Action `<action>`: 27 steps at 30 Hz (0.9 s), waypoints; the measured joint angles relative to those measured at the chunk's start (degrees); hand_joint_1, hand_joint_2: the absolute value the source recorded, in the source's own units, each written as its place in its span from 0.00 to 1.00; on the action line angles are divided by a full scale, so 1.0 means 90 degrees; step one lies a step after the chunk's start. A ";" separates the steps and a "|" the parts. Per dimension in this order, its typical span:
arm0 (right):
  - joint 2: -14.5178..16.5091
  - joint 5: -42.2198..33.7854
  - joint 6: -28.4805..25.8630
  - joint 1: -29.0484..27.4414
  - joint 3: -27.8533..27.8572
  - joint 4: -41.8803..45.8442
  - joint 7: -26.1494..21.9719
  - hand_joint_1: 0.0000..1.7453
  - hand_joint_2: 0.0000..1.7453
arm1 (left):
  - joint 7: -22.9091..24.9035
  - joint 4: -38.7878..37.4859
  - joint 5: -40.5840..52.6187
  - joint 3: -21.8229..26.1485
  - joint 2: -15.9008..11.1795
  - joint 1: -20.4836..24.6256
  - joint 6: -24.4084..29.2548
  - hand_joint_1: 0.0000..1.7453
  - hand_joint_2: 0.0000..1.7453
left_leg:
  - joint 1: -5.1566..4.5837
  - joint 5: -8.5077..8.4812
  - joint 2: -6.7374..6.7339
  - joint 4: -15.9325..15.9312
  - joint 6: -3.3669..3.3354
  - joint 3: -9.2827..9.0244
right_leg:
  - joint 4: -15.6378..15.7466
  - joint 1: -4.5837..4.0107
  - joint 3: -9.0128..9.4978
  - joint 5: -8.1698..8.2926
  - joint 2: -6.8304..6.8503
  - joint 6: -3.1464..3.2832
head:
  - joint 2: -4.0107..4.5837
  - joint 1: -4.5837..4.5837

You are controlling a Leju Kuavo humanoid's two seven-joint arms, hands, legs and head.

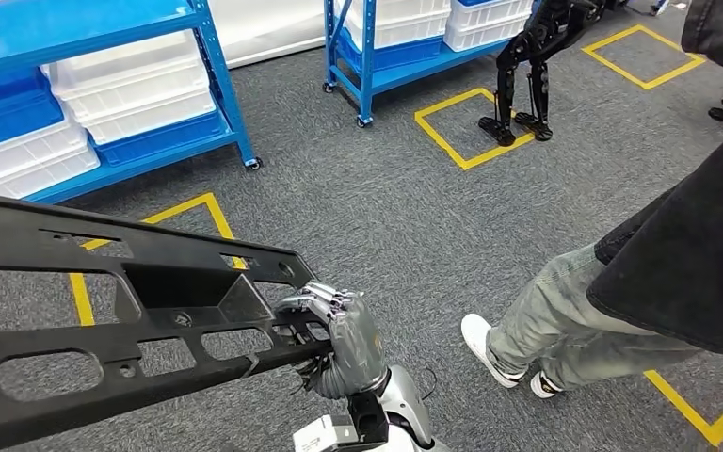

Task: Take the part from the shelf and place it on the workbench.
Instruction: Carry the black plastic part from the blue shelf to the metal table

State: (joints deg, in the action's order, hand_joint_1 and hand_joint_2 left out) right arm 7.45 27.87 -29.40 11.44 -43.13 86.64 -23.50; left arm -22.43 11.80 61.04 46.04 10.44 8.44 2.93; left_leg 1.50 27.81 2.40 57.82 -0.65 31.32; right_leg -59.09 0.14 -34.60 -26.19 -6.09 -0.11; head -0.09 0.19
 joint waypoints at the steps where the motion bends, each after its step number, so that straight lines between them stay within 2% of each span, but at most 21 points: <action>1: -0.0002 0.0001 -0.0011 0.0000 0.0001 0.0001 0.0000 1.00 1.00 | 0.0011 0.0000 -0.0002 -0.0001 0.0001 0.0003 0.0006 0.00 1.00 | 0.0011 -0.0019 -0.0078 -0.0026 -0.0047 -0.0011 | -0.0181 -0.0011 -0.0088 -0.0112 0.0160 -0.0026 | 0.0001 -0.0001; 3: -0.0005 0.0007 -0.0029 0.0001 0.0001 0.0002 -0.0001 1.00 1.00 | 0.0046 0.0000 -0.0009 -0.0001 0.0003 -0.0006 0.0022 0.00 1.00 | 0.0010 -0.0029 -0.0243 -0.0053 -0.0111 -0.0025 | -0.0882 -0.0016 -0.0438 -0.0489 0.0509 -0.0065 | 0.0001 -0.0003; 4: -0.0007 0.0010 -0.0033 0.0000 0.0001 0.0002 -0.0001 1.00 1.00 | 0.0071 0.0000 -0.0013 -0.0001 0.0001 -0.0020 0.0032 0.00 1.00 | 0.0001 -0.0022 -0.0334 -0.0053 -0.0125 -0.0025 | -0.1325 0.0001 -0.0670 -0.0681 0.0590 -0.0081 | 0.0001 -0.0002; 5: -0.0010 0.0012 -0.0033 -0.0001 0.0001 0.0001 -0.0001 1.00 1.00 | 0.0088 0.0000 -0.0017 0.0000 -0.0001 -0.0032 0.0036 0.00 1.00 | -0.0005 -0.0013 -0.0425 -0.0051 -0.0126 -0.0025 | -0.1638 0.0019 -0.0842 -0.0770 0.0620 -0.0094 | 0.0000 -0.0003; 6: -0.0012 0.0014 -0.0035 -0.0003 0.0001 0.0001 -0.0001 1.00 1.00 | 0.0101 0.0000 -0.0024 0.0001 -0.0004 -0.0039 0.0040 0.00 1.00 | -0.0008 -0.0004 -0.0514 -0.0050 -0.0120 -0.0028 | -0.1761 0.0035 -0.0921 -0.0752 0.0638 -0.0101 | 0.0000 -0.0003; 7: -0.0015 0.0014 -0.0037 -0.0003 0.0001 0.0000 0.0000 1.00 1.00 | 0.0107 0.0000 -0.0029 0.0001 -0.0005 -0.0039 0.0041 0.00 1.00 | -0.0010 0.0008 -0.0594 -0.0049 -0.0109 -0.0037 | -0.1625 0.0044 -0.0860 -0.0615 0.0661 -0.0099 | 0.0000 -0.0003; 8: -0.0016 0.0014 -0.0040 -0.0003 0.0001 0.0001 0.0000 1.00 1.00 | 0.0109 0.0000 -0.0035 0.0001 -0.0004 -0.0035 0.0041 0.00 1.00 | -0.0011 0.0022 -0.0664 -0.0049 -0.0094 -0.0053 | -0.1241 0.0045 -0.0663 -0.0396 0.0712 -0.0082 | 0.0000 -0.0003; 10: -0.0016 0.0015 -0.0046 -0.0003 0.0001 0.0006 -0.0001 1.00 1.00 | 0.0112 0.0000 -0.0041 0.0001 -0.0001 -0.0030 0.0047 0.00 1.00 | -0.0022 0.0059 -0.0781 -0.0050 -0.0049 -0.0098 | -0.0330 0.0002 -0.0175 -0.0052 0.0930 -0.0013 | 0.0001 -0.0002; 11: -0.0015 0.0016 -0.0051 -0.0004 0.0002 0.0016 -0.0002 1.00 1.00 | 0.0116 0.0000 -0.0042 0.0001 0.0001 -0.0032 0.0052 0.00 1.00 | -0.0028 0.0078 -0.0831 -0.0051 -0.0013 -0.0118 | -0.0049 -0.0030 -0.0024 0.0022 0.1004 0.0022 | 0.0001 -0.0002; 12: -0.0015 0.0018 -0.0056 -0.0006 0.0002 0.0025 -0.0003 1.00 1.00 | 0.0122 0.0000 -0.0044 0.0001 0.0001 -0.0032 0.0059 0.00 1.00 | -0.0034 0.0096 -0.0878 -0.0054 0.0026 -0.0139 | 0.0070 -0.0062 0.0035 0.0028 0.1033 0.0051 | 0.0001 -0.0002; 14: -0.0016 0.0021 -0.0064 -0.0010 0.0004 0.0046 -0.0004 1.00 1.00 | 0.0131 0.0000 -0.0052 0.0001 0.0003 -0.0027 0.0073 0.00 1.00 | -0.0038 0.0124 -0.0990 -0.0076 0.0108 -0.0182 | 0.0102 -0.0079 0.0043 0.0035 0.0903 0.0104 | 0.0000 -0.0001; 15: -0.0017 0.0022 -0.0067 -0.0014 0.0006 0.0053 -0.0005 1.00 1.00 | 0.0132 0.0000 -0.0054 0.0001 0.0003 -0.0022 0.0078 0.00 1.00 | -0.0028 0.0169 -0.0968 -0.0051 0.0141 -0.0196 | 0.0144 -0.0064 0.0066 0.0053 0.0836 0.0137 | 0.0000 -0.0001; 17: -0.0016 0.0023 -0.0070 -0.0022 0.0012 0.0069 -0.0008 1.00 1.00 | 0.0134 0.0000 -0.0055 0.0001 0.0003 -0.0019 0.0089 0.00 1.00 | -0.0009 0.0432 -0.0720 0.0305 0.0184 -0.0067 | 0.0226 -0.0017 0.0121 0.0100 0.0711 0.0207 | 0.0000 0.0002; 19: -0.0016 0.0024 -0.0071 -0.0031 0.0018 0.0073 -0.0009 1.00 1.00 | 0.0148 0.0000 -0.0053 0.0001 0.0001 -0.0043 0.0097 0.00 1.00 | 0.0003 0.0845 -0.0409 0.1131 0.0204 0.0314 | 0.0235 -0.0014 0.0125 0.0107 0.0574 0.0243 | 0.0000 0.0004; 20: -0.0016 0.0024 -0.0070 -0.0035 0.0019 0.0073 -0.0008 1.00 1.00 | 0.0157 0.0000 -0.0050 0.0001 0.0001 -0.0066 0.0097 0.00 1.00 | 0.0002 0.0975 -0.0344 0.1515 0.0211 0.0514 | 0.0228 -0.0022 0.0124 0.0103 0.0487 0.0250 | 0.0000 0.0003; 21: -0.0016 0.0024 -0.0071 -0.0039 0.0022 0.0073 -0.0007 1.00 1.00 | 0.0164 0.0000 -0.0047 0.0001 0.0001 -0.0090 0.0097 0.00 1.00 | 0.0002 0.0974 -0.0318 0.1705 0.0210 0.0633 | 0.0218 -0.0033 0.0125 0.0098 0.0391 0.0253 | 0.0000 0.0003; 22: -0.0017 0.0024 -0.0072 -0.0041 0.0024 0.0073 -0.0007 1.00 1.00 | 0.0168 0.0000 -0.0044 0.0001 0.0001 -0.0108 0.0097 0.00 1.00 | 0.0001 0.0834 -0.0302 0.1634 0.0200 0.0635 | 0.0204 -0.0041 0.0129 0.0094 0.0292 0.0250 | 0.0000 0.0003; 23: -0.0017 0.0024 -0.0072 -0.0042 0.0026 0.0074 -0.0007 1.00 1.00 | 0.0170 0.0000 -0.0042 0.0001 0.0001 -0.0117 0.0097 0.00 1.00 | 0.0001 0.0595 -0.0264 0.1332 0.0183 0.0529 | 0.0186 -0.0045 0.0138 0.0085 0.0197 0.0242 | 0.0000 0.0003; 24: -0.0017 0.0024 -0.0073 -0.0042 0.0028 0.0077 -0.0007 1.00 1.00 | 0.0171 0.0000 -0.0041 0.0001 0.0001 -0.0119 0.0097 0.00 1.00 | 0.0001 0.0331 -0.0171 0.0882 0.0157 0.0355 | 0.0164 -0.0044 0.0143 0.0071 0.0110 0.0228 | 0.0000 0.0003; 25: -0.0017 0.0024 -0.0073 -0.0043 0.0029 0.0082 -0.0007 1.00 1.00 | 0.0171 0.0000 -0.0040 0.0001 0.0000 -0.0119 0.0097 0.00 1.00 | 0.0003 0.0151 -0.0050 0.0463 0.0131 0.0184 | 0.0131 -0.0052 0.0136 0.0053 0.0036 0.0207 | 0.0000 0.0003; 27: -0.0018 0.0026 -0.0074 -0.0046 0.0033 0.0092 -0.0007 1.00 1.00 | 0.0171 0.0000 -0.0038 0.0001 -0.0002 -0.0110 0.0097 0.00 1.00 | -0.0013 0.0034 0.0109 0.0036 0.0083 -0.0005 | 0.0089 -0.0043 0.0095 0.0040 -0.0093 0.0144 | 0.0000 0.0003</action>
State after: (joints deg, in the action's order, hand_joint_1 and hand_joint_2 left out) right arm 7.29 28.11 -30.06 11.03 -42.83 87.47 -23.56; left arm -20.89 11.80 60.70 46.05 10.41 7.46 3.80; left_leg 1.39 28.11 3.39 58.14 0.10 31.28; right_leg -58.29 -0.25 -33.74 -25.84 -6.92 1.19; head -0.09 0.22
